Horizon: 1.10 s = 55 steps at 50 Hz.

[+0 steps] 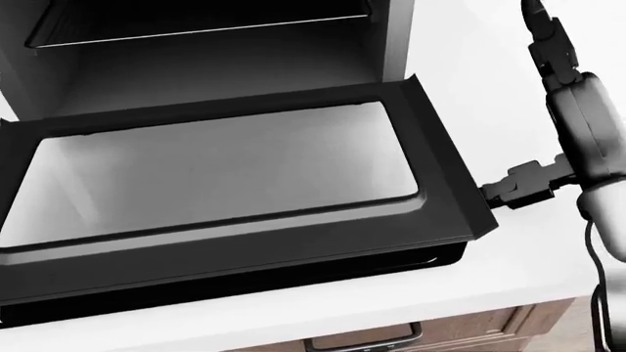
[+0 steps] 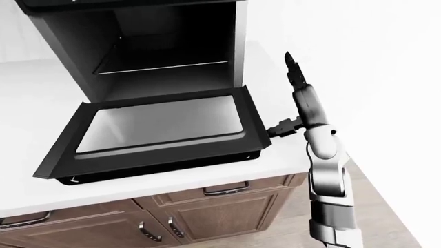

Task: Close the toaster oven door.

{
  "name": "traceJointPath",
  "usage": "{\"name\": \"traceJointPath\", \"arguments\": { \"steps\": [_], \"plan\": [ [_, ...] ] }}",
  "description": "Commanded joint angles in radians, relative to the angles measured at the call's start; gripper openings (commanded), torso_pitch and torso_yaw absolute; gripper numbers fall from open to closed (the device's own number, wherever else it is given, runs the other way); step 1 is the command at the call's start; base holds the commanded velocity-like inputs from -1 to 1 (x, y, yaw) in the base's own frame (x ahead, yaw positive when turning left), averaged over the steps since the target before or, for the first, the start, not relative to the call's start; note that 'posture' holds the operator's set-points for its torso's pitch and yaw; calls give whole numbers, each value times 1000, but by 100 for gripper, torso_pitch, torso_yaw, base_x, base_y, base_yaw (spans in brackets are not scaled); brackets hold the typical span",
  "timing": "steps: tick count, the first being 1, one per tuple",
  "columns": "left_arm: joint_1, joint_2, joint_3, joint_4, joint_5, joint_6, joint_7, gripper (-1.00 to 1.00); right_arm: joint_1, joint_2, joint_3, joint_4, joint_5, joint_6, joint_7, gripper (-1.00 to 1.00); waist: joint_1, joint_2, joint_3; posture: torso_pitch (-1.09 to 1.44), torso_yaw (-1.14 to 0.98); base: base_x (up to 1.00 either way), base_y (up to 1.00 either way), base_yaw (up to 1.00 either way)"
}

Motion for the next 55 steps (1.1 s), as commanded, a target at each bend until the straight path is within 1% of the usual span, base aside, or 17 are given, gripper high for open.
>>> {"name": "traceJointPath", "arguments": {
  "steps": [1,7,10,13,26,32,37,40,46,52,55],
  "plan": [
    [-21,26,18,-23,1,-28,2,100,-25,-2,11,-35,5,-17,7,100,2,5,-19,0,0,0,0,0],
    [-20,28,19,-22,-2,-28,4,100,-40,18,22,-55,23,8,13,100,1,7,-19,0,0,0,0,0],
    [-19,31,23,-20,-4,-30,3,100,-53,38,25,-98,69,58,21,100,1,9,-19,0,0,0,0,0],
    [-16,31,24,-21,-4,-31,3,100,-55,45,32,-113,84,71,19,100,2,11,-18,0,0,0,0,0],
    [-15,30,22,-18,-1,-32,2,100,-74,68,47,-203,138,163,18,100,1,17,-17,0,0,0,0,0],
    [-16,29,20,-19,1,-33,2,100,-107,74,40,-267,197,264,4,100,-1,19,-16,0,0,0,0,0],
    [-16,29,22,-21,1,-31,2,100,-105,74,51,-275,207,263,-5,100,-2,20,-14,0,0,0,0,0],
    [-14,29,23,-21,2,-31,2,100,-99,84,60,-274,206,254,-15,100,-3,19,-15,0,0,0,0,0],
    [-16,33,26,-19,-1,-30,2,100,-110,114,76,-276,220,278,-47,100,-6,20,-14,0,0,0,0,0],
    [-17,38,27,-18,-7,-28,5,100,-168,136,79,-244,246,306,-129,100,-9,24,-11,0,0,0,0,0],
    [-15,37,28,-19,-8,-28,7,100,-184,134,89,-238,255,312,-148,100,-10,26,-10,0,0,0,0,0]
  ]
}}
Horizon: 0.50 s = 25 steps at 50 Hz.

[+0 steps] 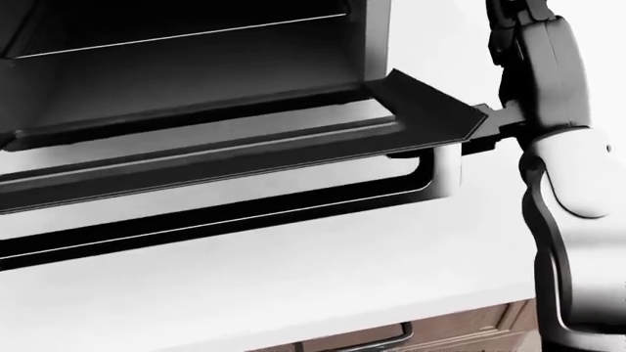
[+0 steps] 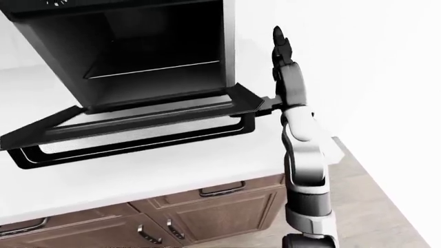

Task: Close the toaster oven door.

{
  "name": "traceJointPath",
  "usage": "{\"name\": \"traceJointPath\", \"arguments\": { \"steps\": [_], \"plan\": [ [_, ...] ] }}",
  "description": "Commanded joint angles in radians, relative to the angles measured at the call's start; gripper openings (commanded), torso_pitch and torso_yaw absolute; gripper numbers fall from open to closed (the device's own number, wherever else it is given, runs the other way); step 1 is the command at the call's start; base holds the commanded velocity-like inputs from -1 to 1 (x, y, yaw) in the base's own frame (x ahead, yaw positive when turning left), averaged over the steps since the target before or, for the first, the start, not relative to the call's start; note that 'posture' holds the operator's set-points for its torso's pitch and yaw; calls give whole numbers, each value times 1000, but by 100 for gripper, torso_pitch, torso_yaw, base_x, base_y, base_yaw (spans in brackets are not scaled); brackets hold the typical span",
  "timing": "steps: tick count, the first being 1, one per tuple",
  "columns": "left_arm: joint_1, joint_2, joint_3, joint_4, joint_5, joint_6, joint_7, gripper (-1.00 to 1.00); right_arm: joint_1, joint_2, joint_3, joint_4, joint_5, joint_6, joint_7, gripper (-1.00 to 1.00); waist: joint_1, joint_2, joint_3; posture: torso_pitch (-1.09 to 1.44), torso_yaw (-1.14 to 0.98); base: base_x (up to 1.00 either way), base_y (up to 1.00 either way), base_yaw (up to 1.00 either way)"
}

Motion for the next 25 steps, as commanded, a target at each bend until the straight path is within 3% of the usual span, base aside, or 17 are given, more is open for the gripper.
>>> {"name": "traceJointPath", "arguments": {
  "steps": [1,25],
  "plan": [
    [-19,26,21,-19,4,-28,4,100,-50,-3,12,-55,25,-35,-18,100,4,0,-26,0,0,0,0,0],
    [-9,25,30,-18,6,-32,-1,100,-183,-8,13,60,78,-5,-210,100,12,1,-25,0,0,0,0,0]
  ]
}}
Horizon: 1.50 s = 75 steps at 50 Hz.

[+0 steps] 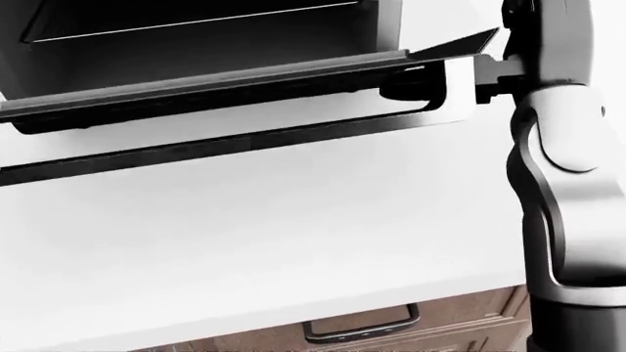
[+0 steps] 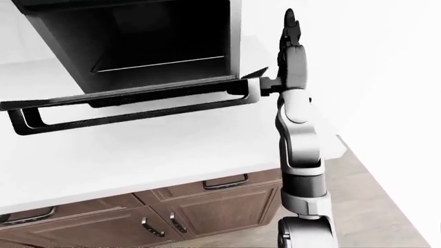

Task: Close the toaster oven door.

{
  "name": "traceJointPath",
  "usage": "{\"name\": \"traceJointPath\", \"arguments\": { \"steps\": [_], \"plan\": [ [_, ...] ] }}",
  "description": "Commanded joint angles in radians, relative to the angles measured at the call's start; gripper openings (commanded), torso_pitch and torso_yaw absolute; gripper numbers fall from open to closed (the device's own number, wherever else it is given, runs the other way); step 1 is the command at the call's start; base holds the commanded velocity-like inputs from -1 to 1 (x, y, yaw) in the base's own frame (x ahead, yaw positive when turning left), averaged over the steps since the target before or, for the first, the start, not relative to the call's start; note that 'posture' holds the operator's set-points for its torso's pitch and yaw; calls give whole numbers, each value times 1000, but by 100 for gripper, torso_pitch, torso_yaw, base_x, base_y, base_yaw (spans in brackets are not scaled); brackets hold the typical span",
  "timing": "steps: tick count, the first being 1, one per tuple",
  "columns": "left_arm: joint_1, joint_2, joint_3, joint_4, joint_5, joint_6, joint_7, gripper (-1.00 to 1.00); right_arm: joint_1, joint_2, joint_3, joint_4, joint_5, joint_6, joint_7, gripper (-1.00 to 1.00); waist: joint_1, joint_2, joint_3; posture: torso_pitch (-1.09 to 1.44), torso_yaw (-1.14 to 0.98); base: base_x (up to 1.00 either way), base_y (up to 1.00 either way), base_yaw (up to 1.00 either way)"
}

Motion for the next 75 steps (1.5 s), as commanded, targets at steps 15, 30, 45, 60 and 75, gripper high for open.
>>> {"name": "traceJointPath", "arguments": {
  "steps": [15,30,45,60,75],
  "plan": [
    [-21,25,13,-33,-1,-21,4,100,-136,-15,12,88,-15,-68,-102,100,4,3,-27,0,0,0,0,0],
    [-19,18,17,-44,7,-13,-2,100,-210,-22,19,203,-30,-107,-142,100,5,2,-26,0,0,0,0,0],
    [-14,7,13,-62,6,-4,-3,100,-307,-18,25,356,-34,-163,-178,100,4,6,-26,0,0,0,0,0],
    [-6,-13,10,-71,32,2,-20,100,-418,-19,30,503,-29,-226,-206,100,3,9,-27,0,0,0,0,0],
    [7,-51,1,-110,47,20,-32,100,-515,-28,31,642,-19,-288,-224,100,4,9,-30,0,0,0,0,0]
  ]
}}
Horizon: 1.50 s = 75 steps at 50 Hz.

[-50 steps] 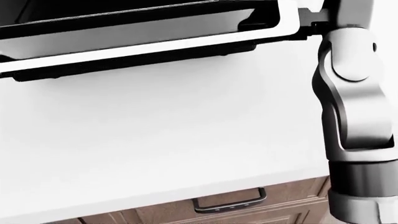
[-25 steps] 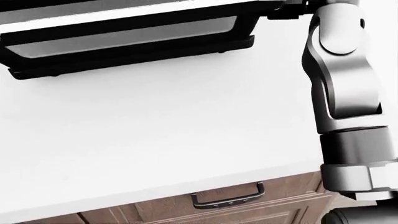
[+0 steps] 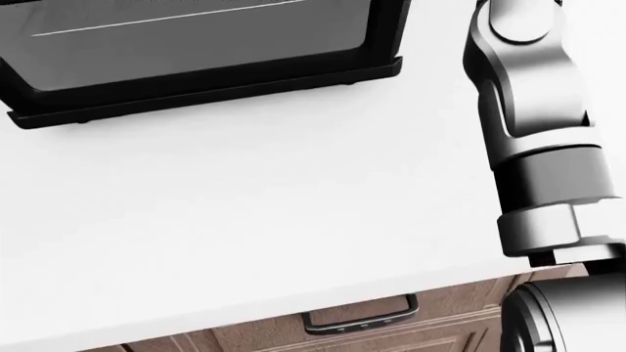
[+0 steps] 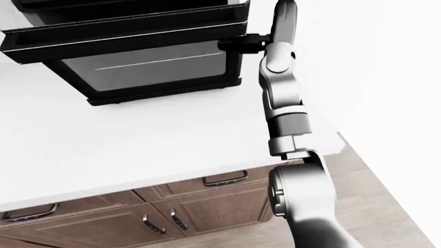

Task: Close the toaster oven door.

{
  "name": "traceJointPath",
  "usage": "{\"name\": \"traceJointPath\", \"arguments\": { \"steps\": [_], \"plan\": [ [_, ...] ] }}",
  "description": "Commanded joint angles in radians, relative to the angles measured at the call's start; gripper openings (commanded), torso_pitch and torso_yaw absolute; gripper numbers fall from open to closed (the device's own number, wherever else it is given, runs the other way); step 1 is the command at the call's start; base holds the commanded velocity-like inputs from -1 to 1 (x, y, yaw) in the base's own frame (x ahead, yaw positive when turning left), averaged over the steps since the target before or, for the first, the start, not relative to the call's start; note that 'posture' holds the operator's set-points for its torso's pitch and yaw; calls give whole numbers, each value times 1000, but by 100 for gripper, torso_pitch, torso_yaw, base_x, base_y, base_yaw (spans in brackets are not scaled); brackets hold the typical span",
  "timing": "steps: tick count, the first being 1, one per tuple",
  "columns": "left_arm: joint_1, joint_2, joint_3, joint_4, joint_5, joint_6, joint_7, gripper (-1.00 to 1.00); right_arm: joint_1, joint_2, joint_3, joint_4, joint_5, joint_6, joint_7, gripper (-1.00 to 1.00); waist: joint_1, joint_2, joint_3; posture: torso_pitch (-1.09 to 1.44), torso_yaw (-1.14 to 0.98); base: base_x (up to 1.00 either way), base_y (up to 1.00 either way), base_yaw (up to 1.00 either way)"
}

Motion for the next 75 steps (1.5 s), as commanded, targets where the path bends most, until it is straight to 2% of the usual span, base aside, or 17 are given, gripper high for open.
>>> {"name": "traceJointPath", "arguments": {
  "steps": [1,14,35,50,56,66,75],
  "plan": [
    [-19,18,16,-26,9,-24,1,100,-62,-10,-5,-35,3,-53,-12,100,2,3,-30,0,0,0,0,0],
    [-18,-45,-10,-103,22,23,8,100,-142,-15,-3,83,4,-108,-20,100,1,1,-31,0,0,0,0,0],
    [16,-177,-57,-286,40,132,-21,100,-174,-22,-5,130,6,-131,-20,100,3,-7,-29,0,0,0,0,0],
    [18,-238,-84,-373,46,196,-37,100,-195,-16,-2,152,7,-140,-19,100,5,-11,-29,0,0,0,0,0],
    [43,-301,-122,-429,51,216,-38,100,-198,-16,-2,150,7,-137,-20,100,6,-13,-30,0,0,0,0,0],
    [-10,-376,-203,-469,33,271,-11,100,-197,-17,-4,152,11,-140,-22,100,8,-22,-32,0,0,0,0,0],
    [-110,-378,-268,-429,19,284,10,100,-202,-19,-4,152,14,-139,-22,100,12,-31,-33,0,0,0,0,0]
  ]
}}
